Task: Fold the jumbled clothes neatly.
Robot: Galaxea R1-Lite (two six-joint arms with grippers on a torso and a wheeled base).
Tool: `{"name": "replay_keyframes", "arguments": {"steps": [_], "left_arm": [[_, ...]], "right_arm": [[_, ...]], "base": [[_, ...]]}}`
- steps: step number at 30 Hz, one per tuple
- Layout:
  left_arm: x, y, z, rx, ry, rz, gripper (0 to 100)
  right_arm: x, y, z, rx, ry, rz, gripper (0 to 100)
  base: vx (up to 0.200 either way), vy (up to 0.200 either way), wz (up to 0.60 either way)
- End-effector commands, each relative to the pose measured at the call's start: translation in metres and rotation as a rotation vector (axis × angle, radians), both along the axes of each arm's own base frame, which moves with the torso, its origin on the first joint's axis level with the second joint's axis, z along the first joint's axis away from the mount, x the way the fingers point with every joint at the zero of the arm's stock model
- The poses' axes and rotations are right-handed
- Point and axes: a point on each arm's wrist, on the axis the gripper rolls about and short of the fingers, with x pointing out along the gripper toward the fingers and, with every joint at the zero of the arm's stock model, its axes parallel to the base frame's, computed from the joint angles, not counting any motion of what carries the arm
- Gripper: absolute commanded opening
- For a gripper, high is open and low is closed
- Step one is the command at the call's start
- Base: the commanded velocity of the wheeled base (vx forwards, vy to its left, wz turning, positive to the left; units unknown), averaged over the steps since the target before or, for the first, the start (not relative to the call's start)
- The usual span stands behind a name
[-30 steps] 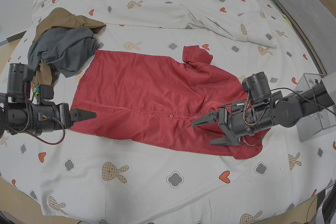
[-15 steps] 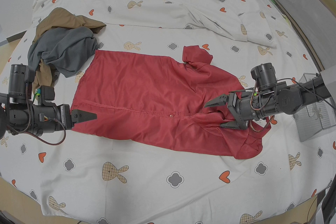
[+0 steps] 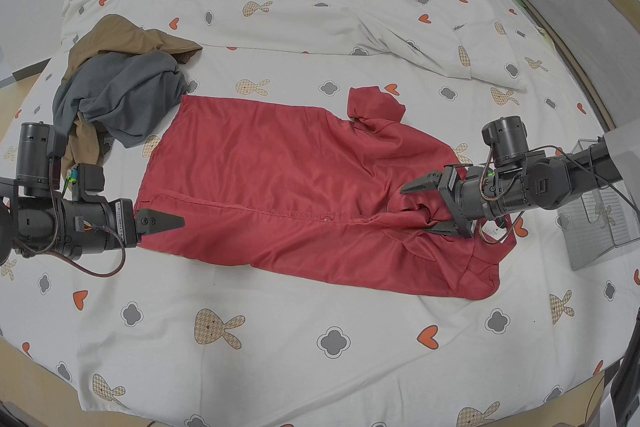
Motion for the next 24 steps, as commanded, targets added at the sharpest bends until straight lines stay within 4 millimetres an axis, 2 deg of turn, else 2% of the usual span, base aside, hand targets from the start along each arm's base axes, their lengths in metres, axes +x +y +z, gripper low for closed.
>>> {"name": "replay_keyframes", "arguments": {"steps": [1, 9, 13, 18, 22, 24], "left_arm": [[0.000, 0.000, 0.000, 0.000, 0.001, 0.000, 100], [0.002, 0.000, -0.001, -0.001, -0.008, 0.000, 100], [0.002, 0.000, -0.002, -0.001, -0.006, 0.000, 100], [0.001, 0.000, -0.002, -0.001, -0.008, 0.000, 100], [0.001, 0.000, -0.002, -0.001, -0.008, 0.000, 100], [0.001, 0.000, -0.002, -0.001, -0.008, 0.000, 100]], "right_arm": [[0.002, 0.000, -0.001, 0.000, 0.000, -0.001, 0], [-0.005, 0.009, 0.003, 0.001, -0.005, 0.026, 0], [-0.020, 0.020, 0.017, 0.005, -0.038, 0.062, 0], [-0.025, 0.029, 0.021, -0.006, -0.074, 0.101, 0], [-0.022, 0.026, 0.023, -0.075, -0.163, 0.137, 0], [-0.018, 0.025, 0.021, -0.181, -0.245, 0.124, 0]], "base": [[0.000, 0.000, 0.00], [0.000, 0.000, 0.00], [0.000, 0.000, 0.00], [0.000, 0.000, 0.00], [0.000, 0.000, 0.00], [0.000, 0.000, 0.00]]}}
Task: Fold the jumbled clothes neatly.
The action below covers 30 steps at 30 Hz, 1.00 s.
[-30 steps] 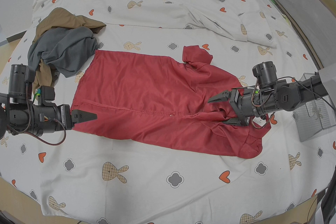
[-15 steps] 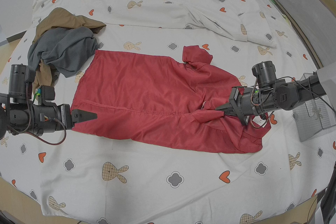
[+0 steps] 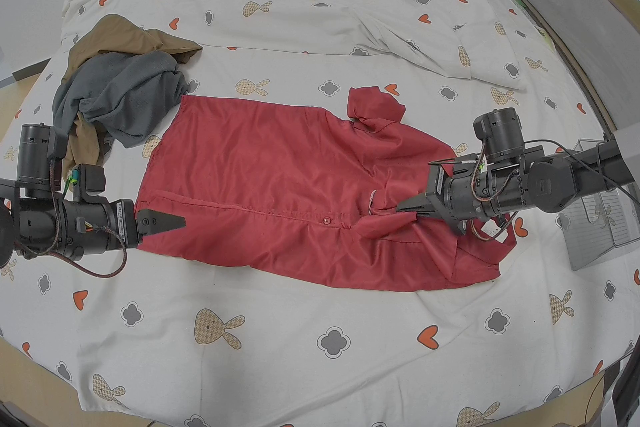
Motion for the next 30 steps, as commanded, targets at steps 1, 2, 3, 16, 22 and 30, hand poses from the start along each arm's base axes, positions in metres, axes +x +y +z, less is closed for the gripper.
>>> {"name": "replay_keyframes", "arguments": {"steps": [1, 2, 3, 16, 22, 30], "left_arm": [[0.000, 0.000, 0.000, -0.001, 0.000, 0.000, 100], [0.000, 0.000, 0.000, -0.001, 0.000, 0.000, 100], [0.000, 0.000, 0.000, -0.001, 0.000, -0.001, 100], [0.000, -0.001, -0.002, 0.000, 0.006, -0.004, 100], [-0.001, -0.001, -0.001, 0.000, 0.004, -0.004, 100], [-0.001, -0.001, -0.001, 0.000, 0.004, -0.006, 100]], "right_arm": [[0.005, -0.001, 0.002, -0.143, -0.145, -0.033, 0], [0.005, 0.000, 0.002, -0.174, -0.169, -0.050, 0], [0.006, 0.000, 0.002, -0.203, -0.194, -0.067, 0], [-0.017, 0.024, 0.019, -0.268, -0.312, 0.031, 100], [-0.018, 0.024, 0.019, -0.303, -0.344, 0.047, 100], [-0.053, 0.006, 0.017, -0.433, -0.480, 0.155, 100]], "base": [[0.000, 0.000, 0.00], [0.000, 0.000, 0.00], [0.000, 0.000, 0.00], [0.000, 0.000, 0.00], [0.000, 0.000, 0.00], [0.000, 0.000, 0.00]]}}
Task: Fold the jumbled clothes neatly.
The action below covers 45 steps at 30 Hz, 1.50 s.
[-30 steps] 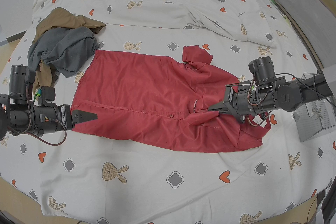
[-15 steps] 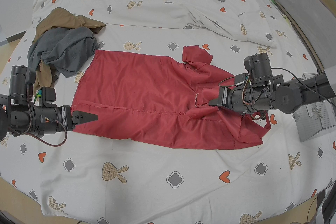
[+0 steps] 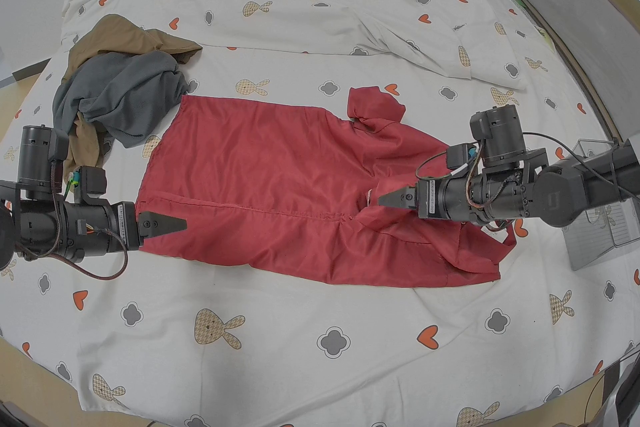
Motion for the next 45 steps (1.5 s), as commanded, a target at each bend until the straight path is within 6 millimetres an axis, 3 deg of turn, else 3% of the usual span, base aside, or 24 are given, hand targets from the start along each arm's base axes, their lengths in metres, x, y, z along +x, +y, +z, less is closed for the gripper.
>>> {"name": "replay_keyframes", "arguments": {"steps": [1, 4, 8, 13, 25, 32, 38, 45], "left_arm": [[0.000, 0.000, 0.001, -0.001, -0.003, 0.000, 100], [0.000, 0.000, 0.000, 0.000, -0.001, 0.000, 100], [0.001, 0.000, -0.001, 0.000, 0.002, 0.000, 100], [0.000, -0.002, -0.001, 0.000, 0.002, -0.007, 100], [0.000, -0.002, 0.000, 0.000, -0.001, -0.007, 100], [-0.001, -0.002, 0.001, -0.001, -0.003, -0.007, 100], [-0.001, -0.002, 0.001, -0.001, -0.004, -0.007, 100], [-0.001, -0.002, 0.001, -0.001, -0.003, -0.007, 100]], "right_arm": [[-0.035, -0.019, 0.003, -0.118, -0.118, 0.094, 100], [-0.055, -0.035, -0.002, -0.259, -0.222, 0.145, 100], [-0.075, -0.048, -0.008, -0.381, -0.290, 0.082, 100], [-0.078, -0.061, -0.027, -0.527, -0.291, 0.068, 100], [-0.066, -0.053, -0.061, -0.607, -0.236, 0.041, 100], [-0.054, -0.052, -0.068, -0.640, -0.275, -0.021, 100], [-0.028, -0.061, -0.065, -0.624, -0.365, -0.129, 100], [-0.016, -0.069, -0.069, -0.670, -0.368, -0.151, 100]], "base": [[0.000, 0.000, 0.00], [0.000, 0.000, 0.00], [0.000, 0.000, 0.00], [0.000, 0.000, 0.00], [0.000, 0.000, 0.00], [0.000, 0.000, 0.00], [0.000, 0.000, 0.00], [0.000, 0.000, 0.00]]}}
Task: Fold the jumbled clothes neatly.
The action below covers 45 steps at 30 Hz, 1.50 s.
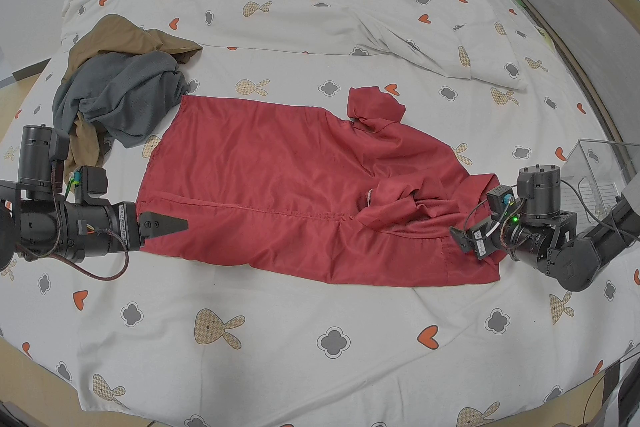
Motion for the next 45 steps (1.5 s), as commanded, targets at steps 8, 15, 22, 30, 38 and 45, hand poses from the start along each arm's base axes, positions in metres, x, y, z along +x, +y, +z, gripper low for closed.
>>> {"name": "replay_keyframes", "arguments": {"steps": [8, 15, 22, 30, 38, 45], "left_arm": [[0.000, 0.000, 0.000, 0.000, 0.001, 0.000, 100], [0.000, 0.000, 0.000, 0.000, 0.000, 0.000, 100], [-0.001, 0.000, 0.002, -0.001, -0.006, 0.000, 100], [-0.002, 0.000, 0.002, -0.001, -0.009, 0.000, 100], [-0.001, 0.000, 0.001, -0.001, -0.005, 0.000, 100], [-0.002, 0.000, 0.001, -0.001, -0.006, 0.000, 100]], "right_arm": [[0.018, -0.009, -0.015, -0.023, 0.023, -0.062, 100], [0.018, -0.013, -0.009, -0.022, 0.006, -0.083, 100], [-0.004, -0.019, 0.028, 0.046, -0.077, -0.063, 100], [-0.005, -0.016, 0.055, 0.334, -0.093, 0.001, 100], [0.051, 0.006, 0.064, 0.687, 0.272, -0.170, 100], [0.077, 0.029, 0.064, 0.699, 0.305, -0.158, 100]], "base": [[0.000, 0.000, 0.00], [0.000, 0.000, 0.00], [0.000, 0.000, 0.00], [0.000, 0.000, 0.00], [0.000, 0.000, 0.00], [0.000, 0.000, 0.00]]}}
